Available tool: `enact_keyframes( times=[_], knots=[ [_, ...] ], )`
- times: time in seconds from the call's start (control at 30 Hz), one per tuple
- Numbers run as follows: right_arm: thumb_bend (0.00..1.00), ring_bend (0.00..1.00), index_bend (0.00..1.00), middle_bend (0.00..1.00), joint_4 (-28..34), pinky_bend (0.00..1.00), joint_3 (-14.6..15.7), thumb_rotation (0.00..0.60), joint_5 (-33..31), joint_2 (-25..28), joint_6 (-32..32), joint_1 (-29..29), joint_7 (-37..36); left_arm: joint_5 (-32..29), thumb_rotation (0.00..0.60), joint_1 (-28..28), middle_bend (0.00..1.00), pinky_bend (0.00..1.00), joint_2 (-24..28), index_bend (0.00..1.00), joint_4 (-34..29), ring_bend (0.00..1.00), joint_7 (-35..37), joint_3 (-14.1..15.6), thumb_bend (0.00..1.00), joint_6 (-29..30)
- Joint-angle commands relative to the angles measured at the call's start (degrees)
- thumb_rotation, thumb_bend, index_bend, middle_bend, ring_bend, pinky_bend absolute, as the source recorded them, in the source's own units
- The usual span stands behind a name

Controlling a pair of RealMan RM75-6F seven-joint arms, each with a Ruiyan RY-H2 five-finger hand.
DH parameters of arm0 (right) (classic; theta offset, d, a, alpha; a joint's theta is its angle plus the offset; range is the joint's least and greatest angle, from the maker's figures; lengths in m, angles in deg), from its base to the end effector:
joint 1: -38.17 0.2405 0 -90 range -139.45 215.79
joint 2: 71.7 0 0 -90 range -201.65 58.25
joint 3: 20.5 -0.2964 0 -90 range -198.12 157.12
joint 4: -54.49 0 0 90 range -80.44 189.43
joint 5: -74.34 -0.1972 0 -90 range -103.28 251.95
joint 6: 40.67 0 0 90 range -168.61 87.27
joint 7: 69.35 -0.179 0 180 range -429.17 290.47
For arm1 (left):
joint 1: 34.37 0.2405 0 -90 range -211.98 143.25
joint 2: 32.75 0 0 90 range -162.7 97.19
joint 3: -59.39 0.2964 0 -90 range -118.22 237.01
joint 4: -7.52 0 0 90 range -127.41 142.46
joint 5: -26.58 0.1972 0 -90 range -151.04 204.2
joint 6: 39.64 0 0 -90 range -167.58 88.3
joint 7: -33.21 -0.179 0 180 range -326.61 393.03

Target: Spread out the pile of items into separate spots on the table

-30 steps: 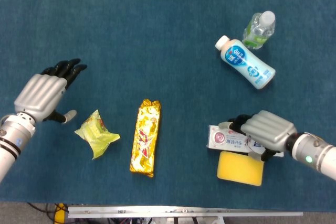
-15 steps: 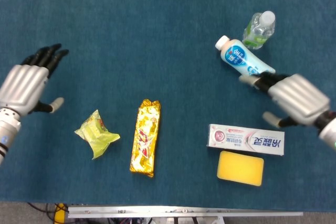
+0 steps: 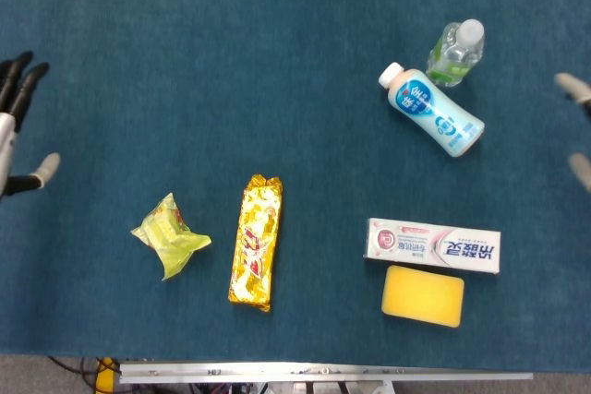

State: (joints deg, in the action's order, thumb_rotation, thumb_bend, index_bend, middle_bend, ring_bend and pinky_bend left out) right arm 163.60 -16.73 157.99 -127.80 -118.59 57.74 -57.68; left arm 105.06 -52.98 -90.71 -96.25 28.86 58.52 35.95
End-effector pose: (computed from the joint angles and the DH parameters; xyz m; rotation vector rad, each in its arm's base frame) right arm -0.2585 -0.2602 0.1748 1.6782 -0.8681 0.8699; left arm -0.2844 0.2789 0.1812 -1.5474 -0.9664 -0.9022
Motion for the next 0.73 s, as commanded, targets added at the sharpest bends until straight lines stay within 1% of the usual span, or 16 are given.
enact_keyframes(
  times=[0.03,0.17,0.3,0.5,0.73],
  knots=[
    [0.33,0.22,0.11,0.30,-2.1,0.34,-0.2,0.600,0.6,-0.1,-4.2,-3.6,1.0,2.7,0.600,2.2,0.00,0.15,0.4,0.01,0.5,0.00,0.6,0.4,0.26,3.1],
    [0.33,0.23,0.12,0.30,-3.3,0.34,-0.1,0.600,0.4,-0.3,-6.7,-6.5,0.3,5.0,0.600,4.5,0.00,0.15,-0.2,0.02,1.4,0.00,-0.6,1.1,0.26,6.7],
    [0.33,0.23,0.13,0.30,-4.0,0.34,-0.2,0.600,0.6,-0.3,-7.7,-8.1,-0.2,5.7,0.600,6.0,0.00,0.15,-0.3,0.03,1.5,0.00,-0.7,1.6,0.26,7.9],
    [0.33,0.23,0.13,0.30,-4.5,0.34,-0.5,0.600,1.7,-0.8,-8.0,-9.5,-0.5,4.7,0.600,8.3,0.00,0.15,0.0,0.03,0.9,0.00,-1.4,1.3,0.26,10.0],
    [0.32,0.23,0.13,0.30,-4.5,0.34,-1.3,0.600,2.2,-1.1,-7.3,-10.1,-0.5,5.3,0.600,10.5,0.00,0.15,0.2,0.03,0.9,0.00,-0.2,1.2,0.26,12.2]
  ],
)
